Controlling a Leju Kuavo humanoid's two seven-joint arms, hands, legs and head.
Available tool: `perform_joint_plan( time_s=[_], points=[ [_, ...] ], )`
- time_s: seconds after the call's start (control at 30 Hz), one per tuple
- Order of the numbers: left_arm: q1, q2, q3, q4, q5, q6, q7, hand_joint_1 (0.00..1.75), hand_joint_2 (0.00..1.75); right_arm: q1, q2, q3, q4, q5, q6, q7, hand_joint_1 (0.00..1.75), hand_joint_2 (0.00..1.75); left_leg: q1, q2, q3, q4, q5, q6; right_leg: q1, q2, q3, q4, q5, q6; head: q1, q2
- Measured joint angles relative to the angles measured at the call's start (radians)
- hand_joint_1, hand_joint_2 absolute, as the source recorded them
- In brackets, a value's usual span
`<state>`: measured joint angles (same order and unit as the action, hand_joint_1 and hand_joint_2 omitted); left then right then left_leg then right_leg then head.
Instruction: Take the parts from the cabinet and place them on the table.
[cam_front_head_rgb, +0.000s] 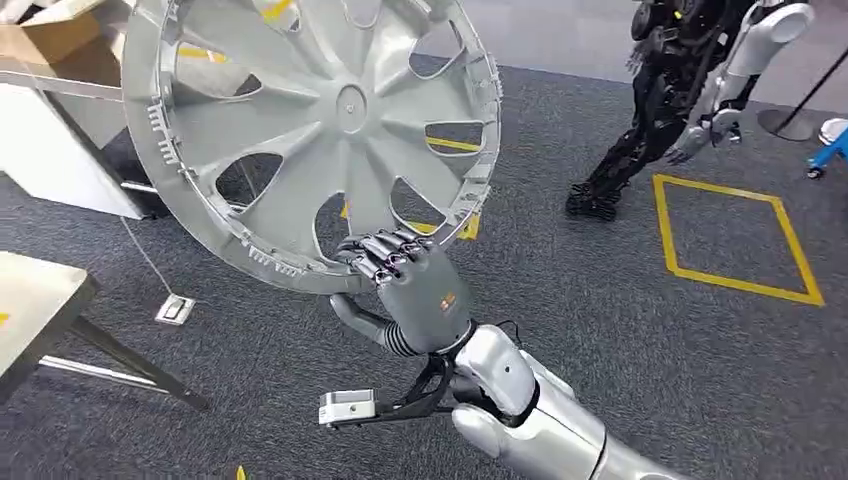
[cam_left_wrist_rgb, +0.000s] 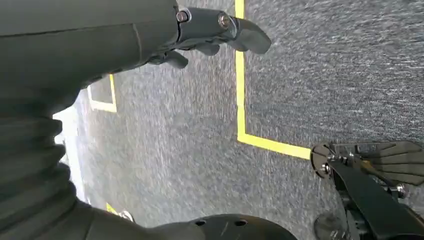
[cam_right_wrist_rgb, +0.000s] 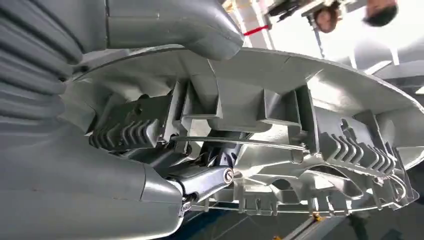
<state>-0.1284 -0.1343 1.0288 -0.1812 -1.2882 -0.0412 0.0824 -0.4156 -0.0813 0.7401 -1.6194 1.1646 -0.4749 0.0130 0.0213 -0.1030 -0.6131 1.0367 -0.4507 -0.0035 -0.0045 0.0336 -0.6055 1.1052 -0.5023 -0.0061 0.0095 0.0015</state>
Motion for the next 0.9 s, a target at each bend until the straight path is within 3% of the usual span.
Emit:
perform_joint_plan(
  time_s=[0.03, 0.1, 0.17, 0.2, 0.23, 0.27, 0.3, 0.33, 0.37, 0.4, 0.43, 0.47, 0.5, 0.53, 0.57, 0.67, 0.7, 0.73, 0.77, 0.8, 0.83, 0.87, 0.9],
  points=[
    [0.000, -0.003, 0.000, 0.000, 0.000, 0.000, 0.000, 0.00, 1.75, -0.003, 0.000, 0.000, 0.000, 0.000, 0.000, 0.000, 1.75, 1.75, 0.001, -0.012, -0.003, 0.000, 0.002, -0.005, 0.001, 0.059, 0.026, -0.064, 0.004, -0.006, 0.000, 0.000],
    [-0.002, -0.003, 0.000, 0.000, 0.000, -0.001, 0.000, 0.00, 1.75, -0.005, 0.000, 0.000, 0.000, 0.000, 0.000, 0.000, 1.75, 1.75, 0.004, -0.033, -0.011, -0.001, 0.007, -0.020, 0.007, 0.034, 0.026, -0.068, 0.008, -0.004, 0.002, 0.000],
    [0.004, -0.003, 0.000, 0.001, -0.002, -0.002, 0.000, 0.00, 1.75, -0.006, 0.000, 0.000, 0.000, 0.000, 0.000, 0.000, 1.75, 1.75, 0.007, -0.054, -0.012, -0.013, 0.015, -0.036, 0.010, 0.015, 0.028, -0.072, 0.013, -0.013, 0.003, 0.000],
    [0.005, 0.000, 0.000, 0.000, -0.002, -0.003, 0.001, 0.00, 1.75, -0.006, 0.002, 0.000, 0.000, -0.001, 0.000, 0.001, 1.75, 1.75, 0.005, -0.039, -0.018, -0.008, 0.013, -0.036, -0.002, -0.002, 0.032, -0.088, 0.023, -0.023, 0.002, 0.000],
    [0.006, 0.000, 0.000, 0.000, -0.002, -0.003, 0.002, 0.00, 1.75, -0.006, 0.003, 0.000, 0.000, -0.001, -0.001, 0.000, 1.75, 1.75, 0.000, 0.035, -0.031, 0.018, -0.010, -0.034, 0.001, -0.015, 0.034, -0.093, 0.024, -0.032, 0.001, 0.000],
    [0.005, 0.000, 0.000, 0.000, -0.002, -0.002, 0.001, 0.00, 1.75, -0.007, 0.004, 0.000, 0.000, -0.001, -0.003, 0.000, 1.75, 1.75, -0.001, 0.071, -0.058, 0.074, -0.047, -0.037, 0.001, -0.027, 0.034, -0.093, 0.025, -0.035, -0.004, 0.000],
    [0.002, 0.001, 0.000, 0.000, -0.003, -0.002, 0.000, 0.00, 1.75, -0.006, 0.003, -0.001, 0.000, -0.001, -0.006, 0.000, 1.75, 1.75, -0.001, 0.088, -0.094, 0.155, -0.089, -0.041, 0.003, -0.043, 0.034, -0.093, 0.024, -0.037, -0.004, 0.000],
    [0.000, 0.003, 0.000, 0.000, -0.003, -0.002, 0.000, 0.00, 1.75, -0.005, 0.003, -0.002, 0.000, 0.000, -0.007, -0.001, 1.75, 1.75, -0.001, 0.092, -0.129, 0.233, -0.122, -0.045, 0.005, -0.058, 0.033, -0.092, 0.023, -0.038, -0.004, 0.000],
    [0.000, 0.005, 0.000, 0.000, -0.002, -0.002, -0.001, 0.00, 1.75, -0.003, 0.003, -0.002, 0.000, 0.000, -0.007, -0.001, 1.75, 1.75, -0.001, 0.093, -0.151, 0.290, -0.136, -0.049, 0.006, -0.074, 0.033, -0.092, 0.023, -0.039, -0.004, 0.000],
    [0.000, 0.006, 0.000, 0.000, -0.002, -0.002, 0.000, 0.00, 1.75, -0.001, 0.003, -0.002, 0.000, 0.000, -0.007, -0.001, 1.75, 1.75, -0.001, 0.095, -0.148, 0.291, -0.124, -0.050, 0.006, -0.087, 0.034, -0.092, 0.022, -0.039, -0.004, 0.000],
    [0.003, 0.010, 0.000, 0.000, -0.003, -0.002, -0.001, 0.00, 1.75, -0.001, 0.003, -0.002, 0.002, 0.000, -0.007, 0.000, 1.75, 1.75, -0.001, 0.099, -0.120, 0.245, -0.094, -0.051, 0.006, -0.100, 0.034, -0.091, 0.022, -0.038, -0.004, 0.000],
    [0.004, 0.011, 0.000, 0.000, -0.003, -0.002, 0.000, 0.00, 1.75, -0.001, 0.003, -0.002, 0.002, 0.000, -0.008, 0.000, 1.75, 1.75, -0.001, 0.108, -0.074, 0.163, -0.056, -0.051, 0.006, -0.112, 0.035, -0.090, 0.020, -0.035, -0.004, 0.000],
    [0.003, 0.014, 0.000, 0.000, -0.003, -0.002, 0.000, 0.00, 1.75, -0.001, 0.003, -0.003, 0.002, 0.000, -0.009, 0.000, 1.75, 1.75, -0.001, 0.130, -0.016, 0.060, -0.016, -0.051, 0.005, -0.123, 0.036, -0.087, 0.016, -0.030, -0.004, 0.000],
    [0.001, 0.013, 0.000, 0.000, -0.003, -0.002, -0.001, 0.00, 1.75, -0.001, 0.003, -0.004, 0.002, 0.000, -0.010, 0.000, 1.75, 1.75, -0.005, 0.182, 0.015, -0.008, -0.019, -0.047, 0.009, -0.132, 0.036, -0.081, 0.012, -0.023, -0.004, 0.000],
    [-0.001, 0.010, 0.000, 0.000, -0.003, -0.003, -0.002, 0.00, 1.75, -0.002, 0.003, -0.007, 0.002, 0.000, -0.011, -0.001, 1.75, 1.75, -0.006, 0.189, 0.018, -0.010, -0.013, -0.031, 0.019, -0.141, 0.034, -0.075, 0.007, -0.017, -0.005, 0.000],
    [0.000, 0.010, 0.000, 0.001, -0.009, -0.003, -0.002, 0.00, 1.75, -0.002, 0.003, -0.013, 0.001, 0.000, -0.014, 0.000, 1.75, 1.75, -0.011, 0.147, 0.008, -0.003, -0.012, -0.013, 0.017, -0.170, 0.040, -0.079, 0.007, -0.005, -0.002, 0.000],
    [0.000, 0.010, 0.000, 0.001, -0.010, -0.003, 0.000, 0.00, 1.75, -0.002, 0.003, -0.016, 0.001, -0.001, -0.016, 0.000, 1.75, 1.75, -0.006, 0.135, 0.011, -0.007, -0.007, -0.005, 0.013, -0.170, 0.041, -0.076, 0.001, 0.003, -0.002, 0.000],
    [0.001, 0.008, 0.000, 0.000, -0.010, -0.004, 0.000, 0.00, 1.75, -0.002, 0.003, -0.018, 0.000, -0.002, -0.016, 0.000, 1.75, 1.75, -0.002, 0.124, 0.010, -0.008, -0.004, 0.000, 0.006, -0.111, 0.036, -0.055, -0.018, 0.012, -0.001, 0.000],
    [0.000, 0.008, 0.000, 0.000, -0.010, -0.004, 0.000, 0.00, 1.75, -0.001, 0.002, -0.019, 0.001, -0.002, -0.018, -0.002, 1.75, 1.75, 0.000, 0.115, 0.008, -0.008, -0.002, 0.004, 0.004, -0.069, 0.014, -0.003, -0.053, 0.016, 0.000, 0.000],
    [-0.004, 0.008, 0.000, 0.000, -0.008, -0.004, 0.000, 0.00, 1.75, 0.002, 0.000, -0.021, 0.001, -0.002, -0.018, -0.002, 1.75, 1.75, 0.000, 0.103, 0.005, -0.008, 0.000, 0.006, 0.002, -0.047, -0.022, 0.075, -0.095, 0.019, 0.002, 0.000],
    [-0.007, 0.006, 0.000, 0.000, -0.008, -0.004, 0.000, 0.00, 1.75, 0.007, -0.002, -0.023, 0.001, -0.002, -0.019, -0.002, 1.75, 1.75, 0.000, 0.087, 0.002, -0.008, 0.001, 0.008, 0.001, -0.040, -0.065, 0.164, -0.133, 0.021, 0.003, 0.000],
    [-0.007, 0.006, 0.000, 0.000, -0.008, -0.004, 0.000, 0.00, 1.75, 0.011, -0.003, -0.024, 0.001, -0.003, -0.019, -0.002, 1.75, 1.75, 0.000, 0.072, 0.000, -0.008, 0.002, 0.009, 0.001, -0.039, -0.098, 0.231, -0.152, 0.021, 0.003, 0.000],
    [-0.006, 0.006, 0.000, 0.000, -0.008, -0.004, 0.000, 0.00, 1.75, 0.015, -0.003, -0.024, 0.001, -0.005, -0.019, -0.002, 1.75, 1.75, 0.000, 0.057, 0.000, -0.007, 0.003, 0.008, 0.001, -0.039, -0.107, 0.248, -0.145, 0.019, 0.003, 0.000]
  ],
)
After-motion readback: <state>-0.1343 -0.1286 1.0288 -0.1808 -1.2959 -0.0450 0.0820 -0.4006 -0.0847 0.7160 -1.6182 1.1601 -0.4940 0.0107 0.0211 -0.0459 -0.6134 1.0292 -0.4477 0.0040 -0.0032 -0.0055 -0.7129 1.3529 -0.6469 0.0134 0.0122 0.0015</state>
